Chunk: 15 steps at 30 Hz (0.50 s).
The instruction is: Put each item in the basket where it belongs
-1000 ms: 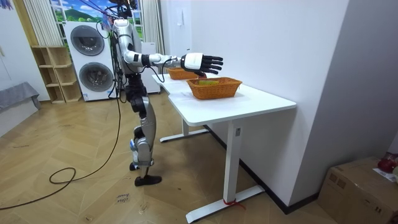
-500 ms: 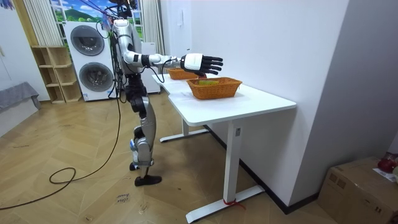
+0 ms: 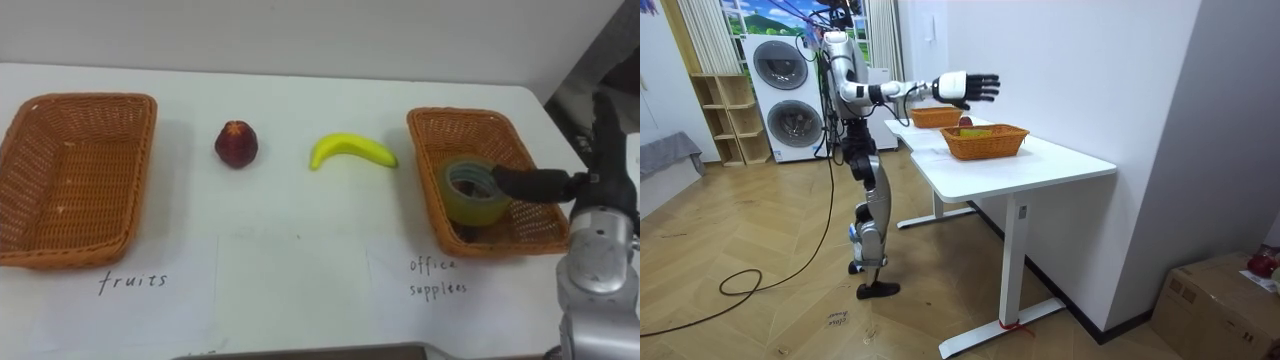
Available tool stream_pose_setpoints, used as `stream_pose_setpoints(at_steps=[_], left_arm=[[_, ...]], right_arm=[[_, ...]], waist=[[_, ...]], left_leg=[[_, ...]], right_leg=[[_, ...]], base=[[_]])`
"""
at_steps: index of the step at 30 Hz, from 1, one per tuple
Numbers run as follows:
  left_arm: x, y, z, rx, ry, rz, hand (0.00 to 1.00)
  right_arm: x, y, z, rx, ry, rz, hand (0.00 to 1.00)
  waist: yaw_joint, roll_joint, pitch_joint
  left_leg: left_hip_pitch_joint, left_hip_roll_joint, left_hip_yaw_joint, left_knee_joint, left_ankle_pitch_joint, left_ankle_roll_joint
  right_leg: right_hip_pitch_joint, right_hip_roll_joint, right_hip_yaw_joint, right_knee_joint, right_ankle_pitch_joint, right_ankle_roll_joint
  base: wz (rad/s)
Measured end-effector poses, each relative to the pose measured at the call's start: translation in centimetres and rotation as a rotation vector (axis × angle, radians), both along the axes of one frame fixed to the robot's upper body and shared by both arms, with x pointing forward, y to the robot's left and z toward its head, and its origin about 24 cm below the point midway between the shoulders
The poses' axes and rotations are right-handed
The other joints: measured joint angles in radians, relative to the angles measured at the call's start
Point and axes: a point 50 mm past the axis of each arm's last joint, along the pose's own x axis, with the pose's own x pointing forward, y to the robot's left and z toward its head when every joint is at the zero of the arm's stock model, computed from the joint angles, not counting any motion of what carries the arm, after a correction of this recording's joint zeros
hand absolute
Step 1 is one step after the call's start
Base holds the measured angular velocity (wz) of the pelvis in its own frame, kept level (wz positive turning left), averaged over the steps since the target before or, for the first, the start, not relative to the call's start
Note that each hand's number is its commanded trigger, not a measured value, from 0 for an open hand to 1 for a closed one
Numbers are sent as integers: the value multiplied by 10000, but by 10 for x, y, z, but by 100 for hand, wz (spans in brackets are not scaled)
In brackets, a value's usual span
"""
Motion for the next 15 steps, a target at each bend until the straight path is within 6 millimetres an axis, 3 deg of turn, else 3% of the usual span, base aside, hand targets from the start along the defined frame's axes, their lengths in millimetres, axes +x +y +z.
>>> stream_pose_setpoints(at_steps=[5,15], left_arm=[[3,-1,0,-20,-117,-206,0],[0,-2,0,-137,-55,-372,0]], right_arm=[[10,8,32,-307,-1480,31,0],[18,14,50,-831,-2084,88,0]], waist=[[72,-56,4],[719,-151,21]], left_leg=[[-29,6,39,36,1,1],[-66,-7,46,55,-1,-1]], right_leg=[[-75,8,9,97,0,0],[-114,20,-23,97,2,-3]], base=[[0],[-1]])
